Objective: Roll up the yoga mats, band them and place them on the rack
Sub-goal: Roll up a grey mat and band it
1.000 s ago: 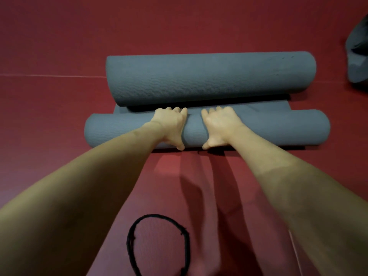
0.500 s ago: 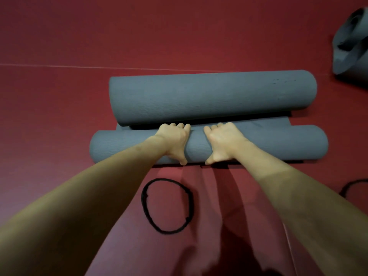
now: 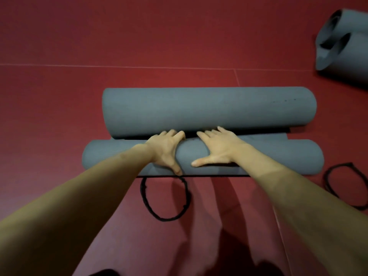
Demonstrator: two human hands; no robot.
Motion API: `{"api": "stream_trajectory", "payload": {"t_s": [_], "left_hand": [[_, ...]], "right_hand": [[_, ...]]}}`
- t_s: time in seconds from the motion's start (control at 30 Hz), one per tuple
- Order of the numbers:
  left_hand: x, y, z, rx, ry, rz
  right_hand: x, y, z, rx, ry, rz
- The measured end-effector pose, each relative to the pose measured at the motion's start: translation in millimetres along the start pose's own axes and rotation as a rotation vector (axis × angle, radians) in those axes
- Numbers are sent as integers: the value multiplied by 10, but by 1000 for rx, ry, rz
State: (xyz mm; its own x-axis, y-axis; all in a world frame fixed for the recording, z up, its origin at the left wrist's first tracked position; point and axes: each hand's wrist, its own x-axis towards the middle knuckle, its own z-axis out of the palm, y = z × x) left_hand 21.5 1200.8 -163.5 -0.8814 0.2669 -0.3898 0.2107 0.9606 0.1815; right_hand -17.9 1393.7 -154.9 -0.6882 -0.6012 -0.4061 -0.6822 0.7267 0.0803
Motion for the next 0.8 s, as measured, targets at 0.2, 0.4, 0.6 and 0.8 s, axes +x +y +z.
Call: {"api": "stream_trajectory", "payload": {"t_s": [0.2, 0.4, 0.6, 0.8], "left_hand": [[119, -167, -180, -48, -16, -45], [291, -369, -262, -202, -13, -144], [514, -378, -283, -89, 254, -248], [678, -296, -326, -156, 392, -237]], "right_hand": [[71, 121, -41, 104, 145, 175], [213, -38, -75, 119, 465, 121], [296, -33, 138, 34, 291, 85], [598, 91, -21, -36, 194, 170]]}}
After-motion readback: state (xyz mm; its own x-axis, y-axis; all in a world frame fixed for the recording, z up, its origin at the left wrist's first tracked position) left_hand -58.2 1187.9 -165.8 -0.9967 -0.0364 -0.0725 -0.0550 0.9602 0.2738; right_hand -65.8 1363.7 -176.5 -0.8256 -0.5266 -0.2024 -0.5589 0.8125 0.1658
